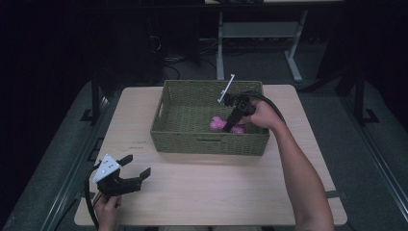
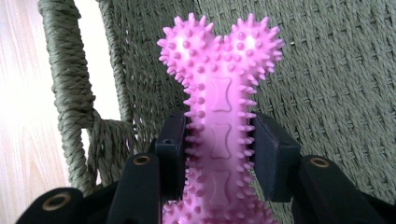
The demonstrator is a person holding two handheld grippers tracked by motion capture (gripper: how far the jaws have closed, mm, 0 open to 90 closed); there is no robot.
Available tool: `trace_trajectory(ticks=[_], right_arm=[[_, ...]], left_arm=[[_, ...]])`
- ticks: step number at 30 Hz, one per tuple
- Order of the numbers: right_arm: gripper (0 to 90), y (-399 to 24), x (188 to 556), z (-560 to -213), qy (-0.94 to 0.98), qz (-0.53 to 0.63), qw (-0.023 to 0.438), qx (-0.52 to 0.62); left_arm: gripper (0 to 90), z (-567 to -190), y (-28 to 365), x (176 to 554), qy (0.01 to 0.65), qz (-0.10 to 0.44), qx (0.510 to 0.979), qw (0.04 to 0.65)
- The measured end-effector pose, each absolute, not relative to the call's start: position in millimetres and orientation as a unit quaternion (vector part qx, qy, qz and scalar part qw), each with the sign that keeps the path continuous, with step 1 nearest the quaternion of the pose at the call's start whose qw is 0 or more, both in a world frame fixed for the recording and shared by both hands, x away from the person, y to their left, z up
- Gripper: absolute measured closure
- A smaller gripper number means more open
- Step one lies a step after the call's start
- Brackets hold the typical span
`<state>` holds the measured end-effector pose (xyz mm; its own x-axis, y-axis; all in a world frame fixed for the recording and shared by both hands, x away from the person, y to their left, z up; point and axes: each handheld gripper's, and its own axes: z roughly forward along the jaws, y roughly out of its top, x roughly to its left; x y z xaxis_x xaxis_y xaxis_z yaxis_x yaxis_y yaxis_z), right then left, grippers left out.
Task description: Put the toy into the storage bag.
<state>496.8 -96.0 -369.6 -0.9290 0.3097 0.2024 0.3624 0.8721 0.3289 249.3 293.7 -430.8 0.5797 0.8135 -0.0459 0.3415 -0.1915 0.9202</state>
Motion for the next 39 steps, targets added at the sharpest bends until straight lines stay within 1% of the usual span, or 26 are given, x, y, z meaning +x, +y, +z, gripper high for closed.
trace_trajectory(ticks=[4, 7, 8, 20, 28, 39], right_arm=[[57.2, -96, 497, -374, -0.963, -0.187, 0.075, -0.178], [52.8, -97, 498, -379, -0.962, -0.185, 0.076, -0.188], [52.7, -98, 498, -379, -0.959, -0.192, 0.079, -0.192], [46.0, -107, 493, -368, -0.953, -0.212, 0.075, -0.201], [45.2, -115, 487, -365, -0.951, -0.222, 0.069, -0.207], [43.3, -124, 477, -347, -0.947, -0.237, 0.058, -0.207]], left_arm=[[13.8, -431, 294, 249, 0.393, 0.236, 0.735, 0.5], [13.8, -431, 294, 249, 0.393, 0.236, 0.735, 0.5], [13.8, -431, 294, 249, 0.393, 0.236, 0.735, 0.5], [13.8, -431, 293, 249, 0.394, 0.236, 0.735, 0.5], [13.8, -431, 292, 249, 0.391, 0.235, 0.737, 0.5], [13.8, -431, 292, 249, 0.39, 0.236, 0.737, 0.499]])
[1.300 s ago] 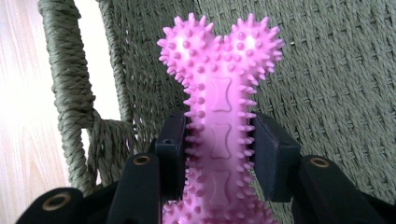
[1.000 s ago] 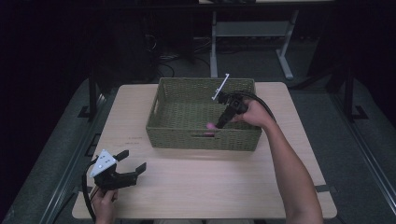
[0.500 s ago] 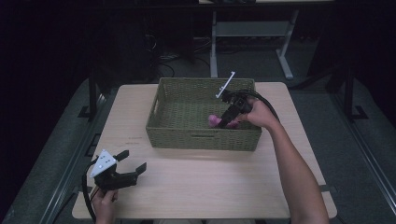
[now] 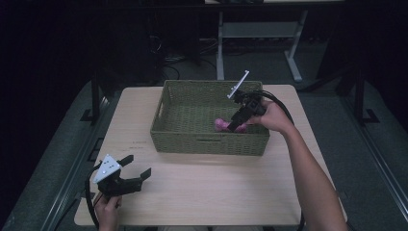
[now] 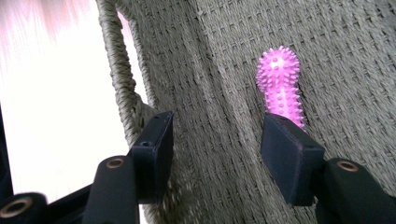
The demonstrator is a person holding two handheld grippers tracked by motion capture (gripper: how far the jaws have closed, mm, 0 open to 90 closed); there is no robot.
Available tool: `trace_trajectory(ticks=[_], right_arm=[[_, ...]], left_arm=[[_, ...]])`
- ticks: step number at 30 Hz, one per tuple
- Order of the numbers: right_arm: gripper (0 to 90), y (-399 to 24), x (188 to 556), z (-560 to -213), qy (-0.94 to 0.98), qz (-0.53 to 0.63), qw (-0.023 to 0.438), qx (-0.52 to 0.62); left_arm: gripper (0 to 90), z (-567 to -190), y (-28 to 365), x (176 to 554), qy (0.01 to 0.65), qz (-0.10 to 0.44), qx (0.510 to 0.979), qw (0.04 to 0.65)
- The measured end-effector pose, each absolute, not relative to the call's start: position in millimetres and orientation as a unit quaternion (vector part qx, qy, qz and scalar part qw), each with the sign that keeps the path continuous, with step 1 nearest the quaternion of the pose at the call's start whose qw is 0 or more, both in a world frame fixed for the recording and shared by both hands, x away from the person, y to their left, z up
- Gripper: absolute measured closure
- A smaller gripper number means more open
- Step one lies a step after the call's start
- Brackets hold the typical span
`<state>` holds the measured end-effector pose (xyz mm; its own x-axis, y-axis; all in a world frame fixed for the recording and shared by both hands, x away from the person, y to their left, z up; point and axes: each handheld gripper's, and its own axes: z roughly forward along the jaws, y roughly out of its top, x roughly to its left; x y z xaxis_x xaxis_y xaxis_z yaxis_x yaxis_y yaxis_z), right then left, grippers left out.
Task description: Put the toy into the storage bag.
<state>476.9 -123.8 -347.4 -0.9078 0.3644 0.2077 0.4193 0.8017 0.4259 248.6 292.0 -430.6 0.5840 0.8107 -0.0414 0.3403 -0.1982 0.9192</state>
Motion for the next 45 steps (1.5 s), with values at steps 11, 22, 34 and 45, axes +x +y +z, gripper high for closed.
trace_trajectory(ticks=[11, 22, 34, 45], right_arm=[[41.2, -128, 461, -331, -0.946, -0.252, 0.047, -0.2], [40.2, -136, 445, -318, -0.945, -0.261, 0.041, -0.194], [38.6, -143, 422, -309, -0.944, -0.27, 0.032, -0.185], [36.9, -147, 406, -308, -0.944, -0.276, 0.025, -0.177]], left_arm=[[13.9, -431, 292, 248, 0.39, 0.236, 0.737, 0.499], [13.9, -431, 292, 248, 0.39, 0.236, 0.737, 0.498], [13.9, -431, 292, 248, 0.391, 0.236, 0.738, 0.498], [13.8, -431, 293, 248, 0.39, 0.239, 0.738, 0.496]])
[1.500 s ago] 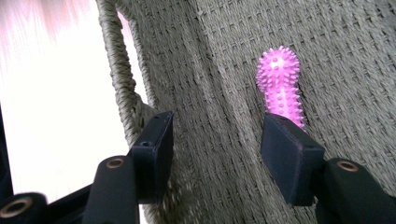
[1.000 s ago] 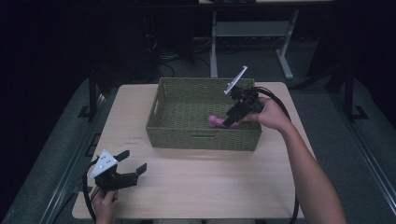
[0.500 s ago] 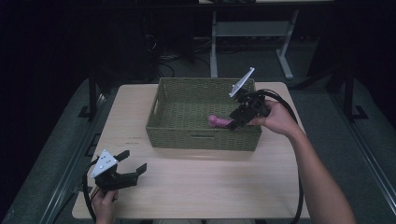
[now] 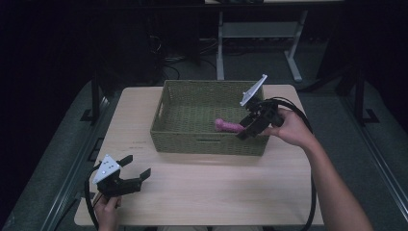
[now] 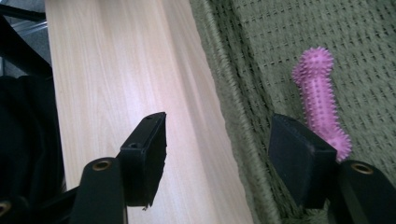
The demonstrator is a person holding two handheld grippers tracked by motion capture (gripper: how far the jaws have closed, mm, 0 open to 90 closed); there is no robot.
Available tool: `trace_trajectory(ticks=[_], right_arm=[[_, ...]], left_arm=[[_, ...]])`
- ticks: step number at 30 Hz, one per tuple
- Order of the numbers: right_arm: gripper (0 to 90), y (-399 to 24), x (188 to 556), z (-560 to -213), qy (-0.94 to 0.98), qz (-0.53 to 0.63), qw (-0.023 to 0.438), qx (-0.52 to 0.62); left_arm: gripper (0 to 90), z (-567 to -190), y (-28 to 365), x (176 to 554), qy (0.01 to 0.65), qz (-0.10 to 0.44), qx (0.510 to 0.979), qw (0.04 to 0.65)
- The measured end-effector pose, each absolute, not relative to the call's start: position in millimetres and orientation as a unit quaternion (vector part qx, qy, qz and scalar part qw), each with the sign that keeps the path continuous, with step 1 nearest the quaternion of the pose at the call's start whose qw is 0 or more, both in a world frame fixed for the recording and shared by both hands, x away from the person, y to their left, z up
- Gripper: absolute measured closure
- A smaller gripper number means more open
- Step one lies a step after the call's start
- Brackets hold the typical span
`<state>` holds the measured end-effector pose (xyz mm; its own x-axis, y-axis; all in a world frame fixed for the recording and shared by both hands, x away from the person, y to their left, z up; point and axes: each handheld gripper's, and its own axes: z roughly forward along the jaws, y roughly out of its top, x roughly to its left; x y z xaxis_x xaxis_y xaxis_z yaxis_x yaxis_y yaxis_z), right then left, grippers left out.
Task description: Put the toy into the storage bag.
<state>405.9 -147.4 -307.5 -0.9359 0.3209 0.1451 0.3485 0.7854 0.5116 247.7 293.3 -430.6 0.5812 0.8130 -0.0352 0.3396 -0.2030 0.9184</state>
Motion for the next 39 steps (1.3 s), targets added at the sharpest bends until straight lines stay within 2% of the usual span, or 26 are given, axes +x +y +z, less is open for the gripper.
trace_trajectory(ticks=[20, 39], right_arm=[[30.3, -161, 378, -320, -0.94, -0.289, 0.021, -0.179], [28.4, -178, 356, -360, -0.938, -0.28, 0.021, -0.201]], left_arm=[[13.8, -431, 293, 247, 0.392, 0.237, 0.737, 0.497], [13.8, -431, 292, 247, 0.392, 0.238, 0.738, 0.496]])
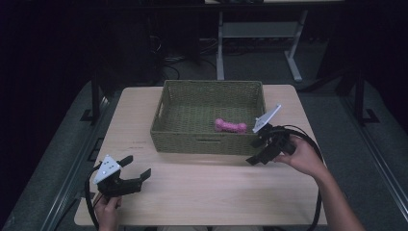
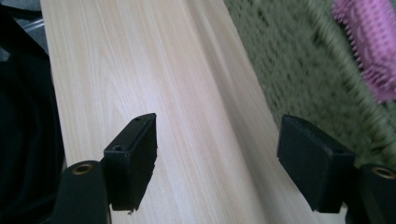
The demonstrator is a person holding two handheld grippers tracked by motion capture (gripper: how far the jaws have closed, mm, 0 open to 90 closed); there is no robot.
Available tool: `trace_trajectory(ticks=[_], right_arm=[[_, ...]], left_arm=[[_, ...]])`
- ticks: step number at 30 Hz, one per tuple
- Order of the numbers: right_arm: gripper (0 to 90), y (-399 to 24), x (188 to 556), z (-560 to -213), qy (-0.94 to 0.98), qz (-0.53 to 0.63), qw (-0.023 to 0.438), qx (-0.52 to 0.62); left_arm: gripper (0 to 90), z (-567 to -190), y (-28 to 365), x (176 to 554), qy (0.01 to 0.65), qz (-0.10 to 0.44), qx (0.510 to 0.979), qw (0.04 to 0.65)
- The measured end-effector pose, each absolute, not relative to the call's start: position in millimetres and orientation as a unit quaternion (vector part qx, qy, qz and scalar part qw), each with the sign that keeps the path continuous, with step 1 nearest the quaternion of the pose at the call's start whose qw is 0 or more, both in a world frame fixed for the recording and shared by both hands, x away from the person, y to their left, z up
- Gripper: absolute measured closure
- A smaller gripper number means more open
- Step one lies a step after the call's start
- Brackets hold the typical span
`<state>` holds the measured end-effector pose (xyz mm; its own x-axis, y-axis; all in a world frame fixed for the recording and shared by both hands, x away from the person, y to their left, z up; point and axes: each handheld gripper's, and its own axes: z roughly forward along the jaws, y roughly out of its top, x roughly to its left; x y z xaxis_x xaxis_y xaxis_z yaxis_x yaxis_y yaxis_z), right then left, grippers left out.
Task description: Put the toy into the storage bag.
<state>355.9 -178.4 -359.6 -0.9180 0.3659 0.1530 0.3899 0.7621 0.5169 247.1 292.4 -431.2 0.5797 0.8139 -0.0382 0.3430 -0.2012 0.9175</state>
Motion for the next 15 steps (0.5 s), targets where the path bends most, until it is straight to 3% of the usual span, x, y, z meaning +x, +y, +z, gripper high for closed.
trace_trajectory(ticks=[15], right_arm=[[28.4, -194, 345, -386, -0.934, -0.28, 0.027, -0.22]], left_arm=[[13.9, -431, 292, 248, 0.392, 0.237, 0.738, 0.496]])
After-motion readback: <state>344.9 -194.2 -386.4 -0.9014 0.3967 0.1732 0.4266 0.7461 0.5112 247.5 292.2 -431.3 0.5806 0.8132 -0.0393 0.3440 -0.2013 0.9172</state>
